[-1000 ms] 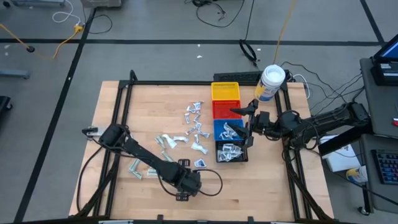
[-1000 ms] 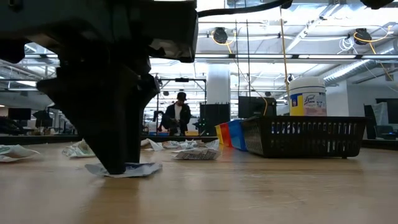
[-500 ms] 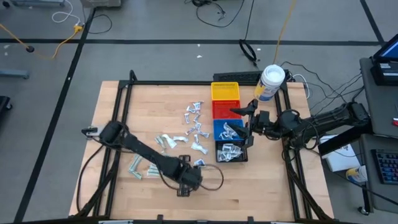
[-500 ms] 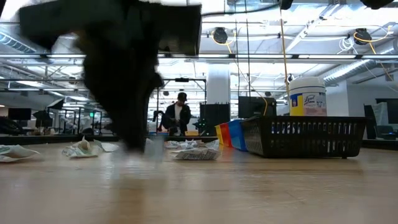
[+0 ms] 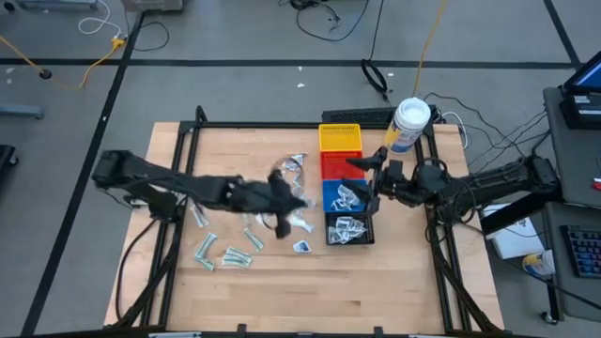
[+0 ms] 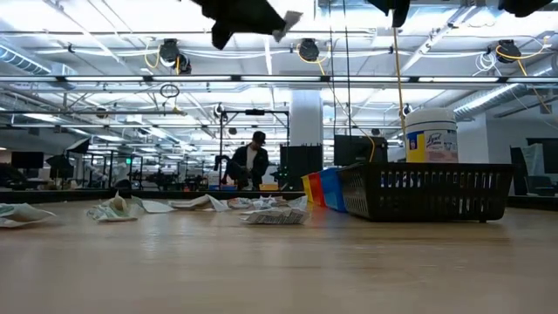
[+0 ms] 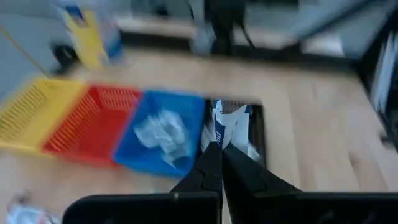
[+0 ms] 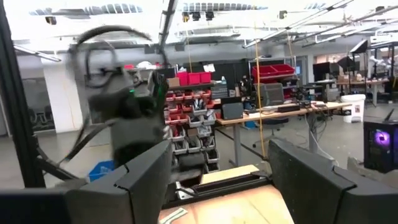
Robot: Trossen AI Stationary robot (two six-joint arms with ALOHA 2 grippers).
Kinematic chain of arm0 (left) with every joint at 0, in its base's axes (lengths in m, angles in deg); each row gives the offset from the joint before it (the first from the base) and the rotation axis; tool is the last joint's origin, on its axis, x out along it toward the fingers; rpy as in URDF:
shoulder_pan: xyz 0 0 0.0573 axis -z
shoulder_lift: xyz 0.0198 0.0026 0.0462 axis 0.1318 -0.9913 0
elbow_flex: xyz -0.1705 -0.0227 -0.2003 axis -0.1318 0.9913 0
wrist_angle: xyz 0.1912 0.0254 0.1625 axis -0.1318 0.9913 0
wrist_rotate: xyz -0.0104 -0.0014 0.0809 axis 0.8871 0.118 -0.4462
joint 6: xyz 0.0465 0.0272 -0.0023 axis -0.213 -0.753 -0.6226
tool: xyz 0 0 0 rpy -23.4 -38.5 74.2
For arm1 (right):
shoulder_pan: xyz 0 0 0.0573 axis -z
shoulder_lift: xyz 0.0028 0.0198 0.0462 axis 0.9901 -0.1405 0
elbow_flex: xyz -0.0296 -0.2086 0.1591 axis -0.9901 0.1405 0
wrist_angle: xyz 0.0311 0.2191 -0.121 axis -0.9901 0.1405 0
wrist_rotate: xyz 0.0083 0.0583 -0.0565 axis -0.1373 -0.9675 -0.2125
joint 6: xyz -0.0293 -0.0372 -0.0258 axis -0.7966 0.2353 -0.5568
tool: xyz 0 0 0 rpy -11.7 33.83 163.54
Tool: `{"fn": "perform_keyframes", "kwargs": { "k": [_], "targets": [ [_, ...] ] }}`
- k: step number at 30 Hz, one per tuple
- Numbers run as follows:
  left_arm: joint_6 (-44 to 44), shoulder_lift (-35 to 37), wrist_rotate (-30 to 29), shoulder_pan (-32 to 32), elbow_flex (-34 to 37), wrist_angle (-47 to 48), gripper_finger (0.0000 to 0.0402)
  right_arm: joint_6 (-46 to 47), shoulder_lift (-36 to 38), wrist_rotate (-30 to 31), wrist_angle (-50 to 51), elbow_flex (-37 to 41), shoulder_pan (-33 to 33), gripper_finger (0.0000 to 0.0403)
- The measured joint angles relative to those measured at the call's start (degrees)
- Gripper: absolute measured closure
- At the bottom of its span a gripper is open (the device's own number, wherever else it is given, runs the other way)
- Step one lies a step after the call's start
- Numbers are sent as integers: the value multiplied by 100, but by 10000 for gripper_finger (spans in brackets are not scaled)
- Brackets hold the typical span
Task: Pick & Place First Aid Supplies
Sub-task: Put the blue alcohol pad into the blue bin
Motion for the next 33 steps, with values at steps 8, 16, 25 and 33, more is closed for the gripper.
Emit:
{"fn": "perform_keyframes", "kwargs": {
  "k": [8, 16, 25, 33],
  "targets": [
    [-203, 791, 1154, -1055, 1774, -3168, 401, 200, -20, -91, 304, -32, 276, 142],
    [-419, 826, 1800, -1536, 1928, -3666, 401, 509, -452, -877, 1661, -745, 689, 142],
    [-344, 835, 1604, -1710, 1909, -3915, 401, 598, -1116, -1731, 938, -887, 1059, 142],
    [-422, 743, 1540, -1710, 1702, -3784, 401, 731, -1534, -1978, 512, -923, 1225, 142]
  ]
}}
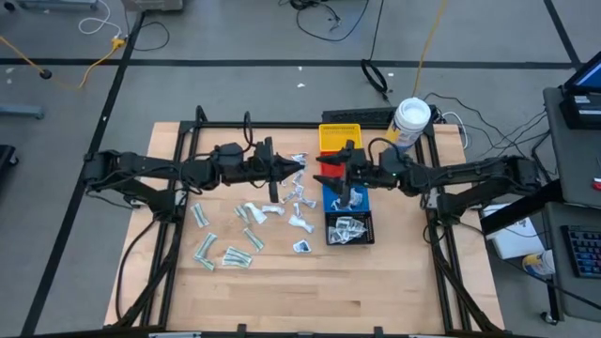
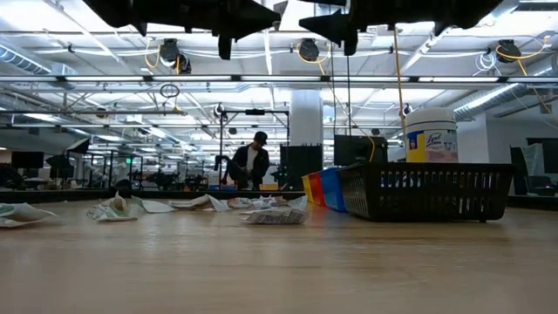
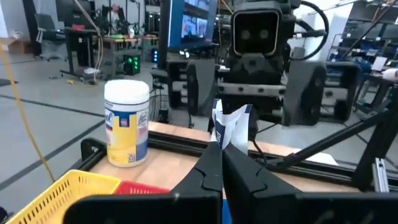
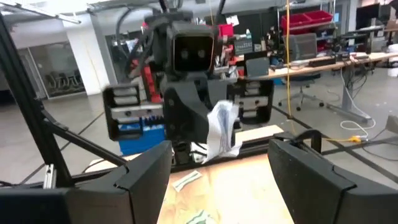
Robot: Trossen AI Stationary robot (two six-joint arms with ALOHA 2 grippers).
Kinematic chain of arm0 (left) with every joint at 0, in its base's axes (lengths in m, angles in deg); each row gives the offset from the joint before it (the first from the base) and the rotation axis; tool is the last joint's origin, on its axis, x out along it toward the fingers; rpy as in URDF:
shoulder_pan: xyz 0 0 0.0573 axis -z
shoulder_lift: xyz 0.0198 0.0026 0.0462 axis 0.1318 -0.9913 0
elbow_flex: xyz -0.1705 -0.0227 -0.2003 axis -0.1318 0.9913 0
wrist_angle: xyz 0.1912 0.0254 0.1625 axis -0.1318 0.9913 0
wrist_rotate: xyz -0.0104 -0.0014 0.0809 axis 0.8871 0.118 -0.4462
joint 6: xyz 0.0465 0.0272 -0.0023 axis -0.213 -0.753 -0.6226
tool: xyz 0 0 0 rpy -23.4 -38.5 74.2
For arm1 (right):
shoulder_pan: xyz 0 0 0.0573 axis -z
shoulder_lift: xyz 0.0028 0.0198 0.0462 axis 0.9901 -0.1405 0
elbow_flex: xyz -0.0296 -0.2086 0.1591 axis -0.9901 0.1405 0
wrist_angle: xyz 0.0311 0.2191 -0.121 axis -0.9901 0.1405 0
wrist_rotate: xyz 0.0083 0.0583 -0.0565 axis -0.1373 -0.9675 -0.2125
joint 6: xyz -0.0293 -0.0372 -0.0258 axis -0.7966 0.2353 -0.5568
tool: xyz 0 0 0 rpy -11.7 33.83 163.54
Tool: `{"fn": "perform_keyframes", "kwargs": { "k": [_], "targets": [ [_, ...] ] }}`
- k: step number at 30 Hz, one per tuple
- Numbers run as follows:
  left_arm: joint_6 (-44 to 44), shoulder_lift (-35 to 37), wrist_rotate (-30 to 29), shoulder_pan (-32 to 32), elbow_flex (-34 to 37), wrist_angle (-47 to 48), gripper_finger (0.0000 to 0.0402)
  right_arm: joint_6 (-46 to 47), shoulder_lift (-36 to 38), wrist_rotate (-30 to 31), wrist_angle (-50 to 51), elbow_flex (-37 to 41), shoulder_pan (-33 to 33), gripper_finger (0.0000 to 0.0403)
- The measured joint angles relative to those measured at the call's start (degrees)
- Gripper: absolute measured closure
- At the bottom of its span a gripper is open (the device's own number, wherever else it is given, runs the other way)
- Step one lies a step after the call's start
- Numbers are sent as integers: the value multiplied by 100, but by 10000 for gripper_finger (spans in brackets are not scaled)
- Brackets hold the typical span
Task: Pick & Place First Aid Supplies
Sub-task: Put the blue alcohol pad into the blue bin
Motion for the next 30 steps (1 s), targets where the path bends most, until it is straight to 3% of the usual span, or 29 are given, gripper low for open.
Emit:
{"fn": "perform_keyframes", "kwargs": {
  "k": [12, 17, 24, 30],
  "targets": [
    [-65, -269, 107, 37, -246, 76, 402, -152, -610, -168, 164, -777, 96, 161],
    [-67, -269, 111, 37, -246, 72, 402, -152, -626, -172, 242, -776, 84, 229],
    [-71, -269, 150, 44, -244, 90, 401, -154, -617, -152, 247, -776, 86, 385],
    [275, -284, 165, 48, -226, 195, 375, -152, -537, -244, 919, -785, 89, 400]
  ]
}}
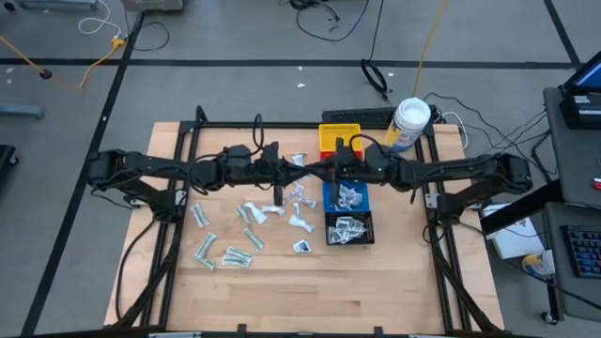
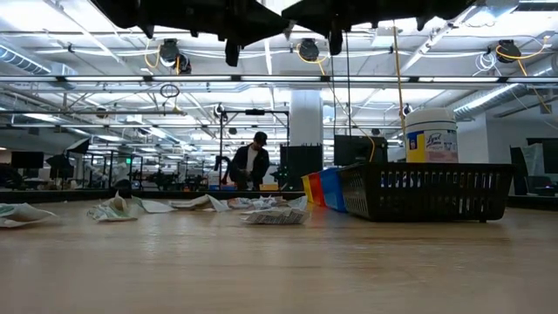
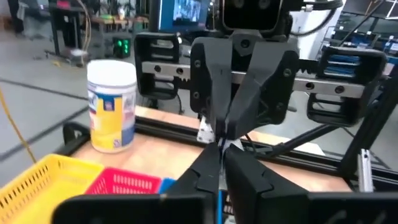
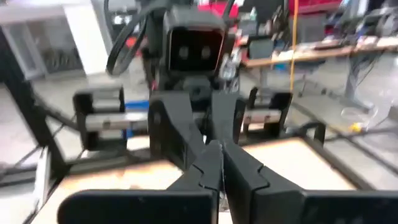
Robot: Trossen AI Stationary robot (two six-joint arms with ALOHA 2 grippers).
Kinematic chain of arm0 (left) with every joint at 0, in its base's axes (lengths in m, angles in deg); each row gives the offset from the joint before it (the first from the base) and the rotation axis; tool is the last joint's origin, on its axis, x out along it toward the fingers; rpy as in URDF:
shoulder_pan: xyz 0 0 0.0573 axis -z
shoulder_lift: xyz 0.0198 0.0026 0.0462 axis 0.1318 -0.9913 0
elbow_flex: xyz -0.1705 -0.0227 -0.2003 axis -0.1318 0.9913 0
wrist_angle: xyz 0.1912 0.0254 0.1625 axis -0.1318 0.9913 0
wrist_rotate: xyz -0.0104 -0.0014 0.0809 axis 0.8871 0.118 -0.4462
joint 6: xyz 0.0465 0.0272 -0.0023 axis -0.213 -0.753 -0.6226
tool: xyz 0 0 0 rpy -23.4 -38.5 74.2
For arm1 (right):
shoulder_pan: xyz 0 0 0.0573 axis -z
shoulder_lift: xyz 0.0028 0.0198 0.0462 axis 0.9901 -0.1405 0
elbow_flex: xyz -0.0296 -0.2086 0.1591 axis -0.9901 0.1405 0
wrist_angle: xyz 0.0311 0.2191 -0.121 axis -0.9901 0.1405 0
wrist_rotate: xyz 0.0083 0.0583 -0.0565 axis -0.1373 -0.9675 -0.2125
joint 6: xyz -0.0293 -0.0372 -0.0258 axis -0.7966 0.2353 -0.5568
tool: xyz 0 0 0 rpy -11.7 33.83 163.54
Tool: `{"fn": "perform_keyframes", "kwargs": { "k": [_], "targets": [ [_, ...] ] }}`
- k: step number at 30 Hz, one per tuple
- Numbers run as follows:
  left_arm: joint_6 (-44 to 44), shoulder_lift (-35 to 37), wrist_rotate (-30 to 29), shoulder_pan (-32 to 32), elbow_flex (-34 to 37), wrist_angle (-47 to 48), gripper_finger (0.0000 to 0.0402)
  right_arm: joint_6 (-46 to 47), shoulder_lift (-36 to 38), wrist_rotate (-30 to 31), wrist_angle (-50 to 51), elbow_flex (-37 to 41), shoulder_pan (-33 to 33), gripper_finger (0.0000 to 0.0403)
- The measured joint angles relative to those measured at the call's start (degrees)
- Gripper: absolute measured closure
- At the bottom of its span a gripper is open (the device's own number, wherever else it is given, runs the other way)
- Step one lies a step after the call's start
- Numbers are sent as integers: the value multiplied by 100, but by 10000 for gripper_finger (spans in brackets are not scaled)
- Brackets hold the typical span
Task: Pick & Place First Aid Supplies
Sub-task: Put the blue alcohol pad into the blue bin
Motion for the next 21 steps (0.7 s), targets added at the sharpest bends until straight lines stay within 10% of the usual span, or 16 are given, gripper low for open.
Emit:
{"fn": "perform_keyframes", "kwargs": {
  "k": [10, 21],
  "targets": [
    [727, 25, 1013, -33, -20, 502, 271, -302, 728, -890, 2642, 26, 493, 402],
    [1150, 26, 1125, -59, -18, 472, 248, -1202, 816, -1119, 4986, -508, 1148, 402]
  ]
}}
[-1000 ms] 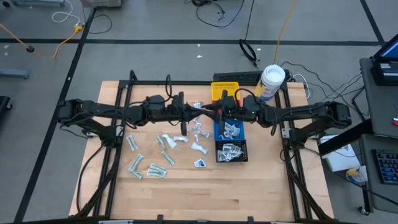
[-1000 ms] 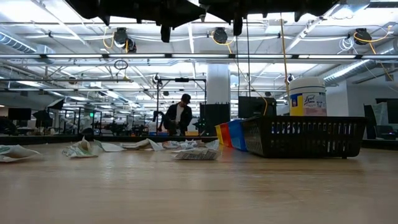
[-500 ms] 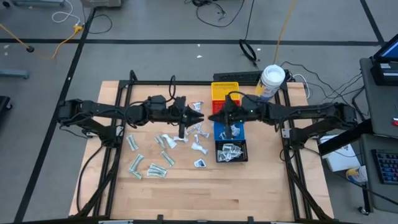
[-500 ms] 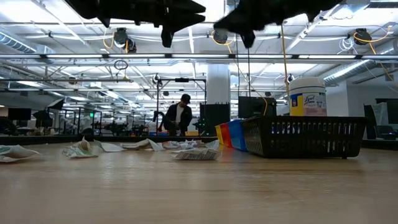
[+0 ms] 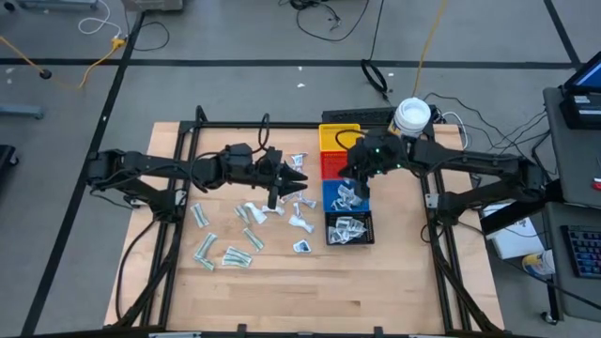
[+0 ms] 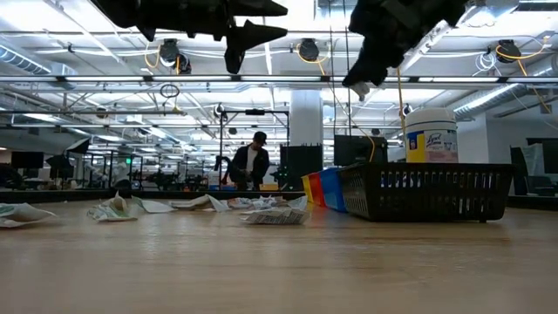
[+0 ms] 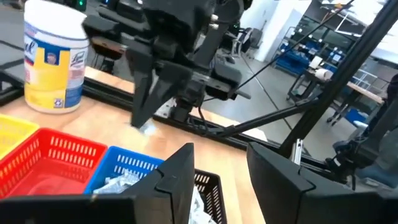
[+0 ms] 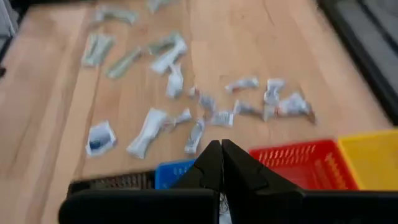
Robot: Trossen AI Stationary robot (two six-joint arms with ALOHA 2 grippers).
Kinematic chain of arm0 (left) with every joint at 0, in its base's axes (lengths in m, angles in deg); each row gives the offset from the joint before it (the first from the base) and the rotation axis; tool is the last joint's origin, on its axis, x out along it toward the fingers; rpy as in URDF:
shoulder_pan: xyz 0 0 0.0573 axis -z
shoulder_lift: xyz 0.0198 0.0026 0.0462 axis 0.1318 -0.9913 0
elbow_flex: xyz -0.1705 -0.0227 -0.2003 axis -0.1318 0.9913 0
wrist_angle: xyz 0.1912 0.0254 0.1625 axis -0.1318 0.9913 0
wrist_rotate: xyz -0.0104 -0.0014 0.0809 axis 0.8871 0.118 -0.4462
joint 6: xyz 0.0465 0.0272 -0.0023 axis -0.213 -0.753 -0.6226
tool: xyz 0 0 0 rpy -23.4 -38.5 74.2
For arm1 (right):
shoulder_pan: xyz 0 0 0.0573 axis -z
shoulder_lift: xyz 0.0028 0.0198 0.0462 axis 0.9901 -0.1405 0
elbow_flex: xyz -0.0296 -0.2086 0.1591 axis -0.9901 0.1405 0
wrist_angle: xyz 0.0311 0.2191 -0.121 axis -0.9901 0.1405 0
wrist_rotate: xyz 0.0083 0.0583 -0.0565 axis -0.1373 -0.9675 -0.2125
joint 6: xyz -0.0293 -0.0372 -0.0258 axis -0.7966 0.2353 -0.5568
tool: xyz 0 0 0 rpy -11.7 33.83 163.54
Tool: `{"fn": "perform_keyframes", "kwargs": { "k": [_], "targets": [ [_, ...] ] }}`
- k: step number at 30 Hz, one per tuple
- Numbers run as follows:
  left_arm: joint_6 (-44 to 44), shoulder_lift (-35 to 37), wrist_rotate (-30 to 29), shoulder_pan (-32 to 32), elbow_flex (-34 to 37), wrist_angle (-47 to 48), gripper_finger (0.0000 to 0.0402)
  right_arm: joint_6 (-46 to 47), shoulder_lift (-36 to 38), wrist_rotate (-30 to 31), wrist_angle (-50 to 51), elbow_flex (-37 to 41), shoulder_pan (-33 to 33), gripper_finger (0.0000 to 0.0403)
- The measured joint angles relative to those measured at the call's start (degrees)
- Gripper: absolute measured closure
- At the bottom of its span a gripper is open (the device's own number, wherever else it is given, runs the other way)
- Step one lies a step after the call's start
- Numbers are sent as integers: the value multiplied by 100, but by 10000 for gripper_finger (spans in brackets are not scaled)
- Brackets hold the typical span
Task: Pick & Place First Aid Supplies
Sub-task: Put the blue alcohol pad into the blue bin
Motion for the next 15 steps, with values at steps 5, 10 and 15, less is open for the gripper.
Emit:
{"fn": "perform_keyframes", "kwargs": {
  "k": [5, 10, 15],
  "targets": [
    [26, 0, -2, 0, 0, -15, 248, -22, -42, 15, -165, 440, 40, 402],
    [31, -1, -23, 0, 0, -18, 247, -45, -38, 11, -796, 1080, -106, 403],
    [31, -2, -127, 0, 0, 0, 247, -148, -42, 37, -1593, 1830, -152, 403]
  ]
}}
